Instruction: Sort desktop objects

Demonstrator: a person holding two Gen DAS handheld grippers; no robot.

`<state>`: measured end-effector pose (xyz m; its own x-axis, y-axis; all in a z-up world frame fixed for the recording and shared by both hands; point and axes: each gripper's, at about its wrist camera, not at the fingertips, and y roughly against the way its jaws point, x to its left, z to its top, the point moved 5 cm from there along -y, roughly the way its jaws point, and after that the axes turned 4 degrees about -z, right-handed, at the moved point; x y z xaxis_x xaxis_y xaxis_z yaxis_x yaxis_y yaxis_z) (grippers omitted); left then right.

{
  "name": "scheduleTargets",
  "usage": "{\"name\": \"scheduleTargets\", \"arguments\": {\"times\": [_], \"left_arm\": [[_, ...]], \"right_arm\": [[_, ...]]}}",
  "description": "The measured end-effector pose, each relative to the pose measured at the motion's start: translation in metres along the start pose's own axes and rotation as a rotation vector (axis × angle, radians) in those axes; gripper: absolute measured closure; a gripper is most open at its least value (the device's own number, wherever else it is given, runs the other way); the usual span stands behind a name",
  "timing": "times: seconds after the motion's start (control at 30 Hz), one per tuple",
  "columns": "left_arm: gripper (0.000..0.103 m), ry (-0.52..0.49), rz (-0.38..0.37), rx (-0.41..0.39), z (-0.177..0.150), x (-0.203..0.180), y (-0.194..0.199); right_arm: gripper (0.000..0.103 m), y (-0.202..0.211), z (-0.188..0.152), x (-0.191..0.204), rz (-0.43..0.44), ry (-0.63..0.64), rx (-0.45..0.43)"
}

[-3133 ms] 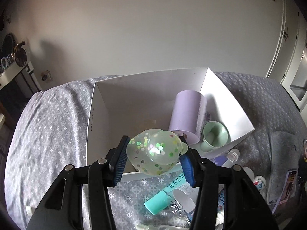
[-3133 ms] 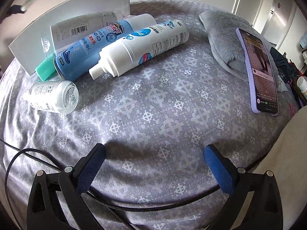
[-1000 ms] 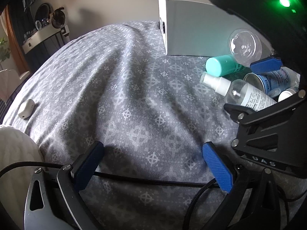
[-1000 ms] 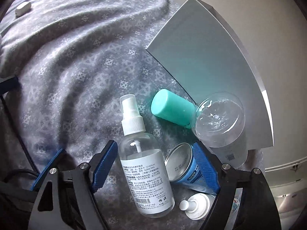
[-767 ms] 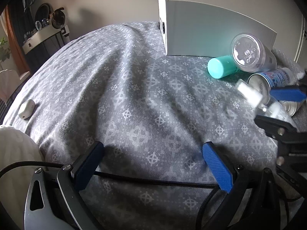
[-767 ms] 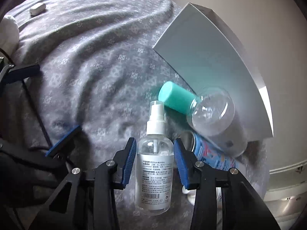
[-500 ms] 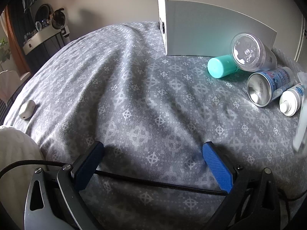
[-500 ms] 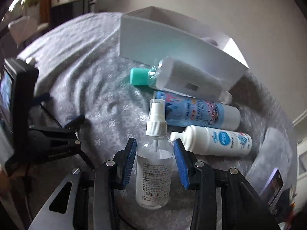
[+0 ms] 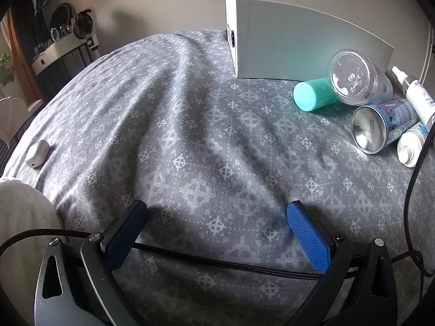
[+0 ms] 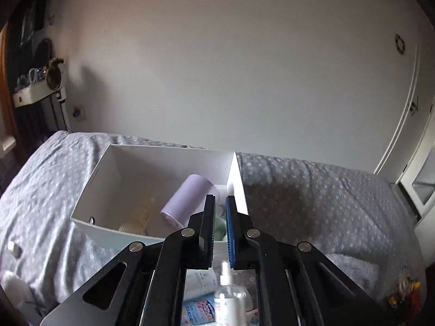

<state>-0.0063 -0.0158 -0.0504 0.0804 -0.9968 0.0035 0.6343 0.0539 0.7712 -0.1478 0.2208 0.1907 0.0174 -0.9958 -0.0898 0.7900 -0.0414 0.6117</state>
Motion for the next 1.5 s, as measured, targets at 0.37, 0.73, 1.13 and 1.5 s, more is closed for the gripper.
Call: {"name": "scheduleTargets", "arguments": {"times": [0.37, 0.73, 1.13, 1.5], "left_arm": [[0.000, -0.009, 0.012, 0.000, 0.000, -0.002, 0.000], [0.000, -0.011, 0.013, 0.000, 0.000, -0.004, 0.000], [0.000, -0.010, 0.013, 0.000, 0.000, -0.004, 0.000], [0.000, 0.000, 0.011, 0.000, 0.002, -0.004, -0.001]], "right_arm": [[0.028, -0.025, -0.121, -0.099, -0.078, -0.056, 0.268], [0.029, -0.078, -0.141, -0.130, 0.116, -0.233, 0.531], [0.064, -0.075, -0.154, -0.123, 0.209, -0.365, 0.597], [0.064, -0.020, -0.039, -0.082, 0.266, -0.372, 0.269]]}}
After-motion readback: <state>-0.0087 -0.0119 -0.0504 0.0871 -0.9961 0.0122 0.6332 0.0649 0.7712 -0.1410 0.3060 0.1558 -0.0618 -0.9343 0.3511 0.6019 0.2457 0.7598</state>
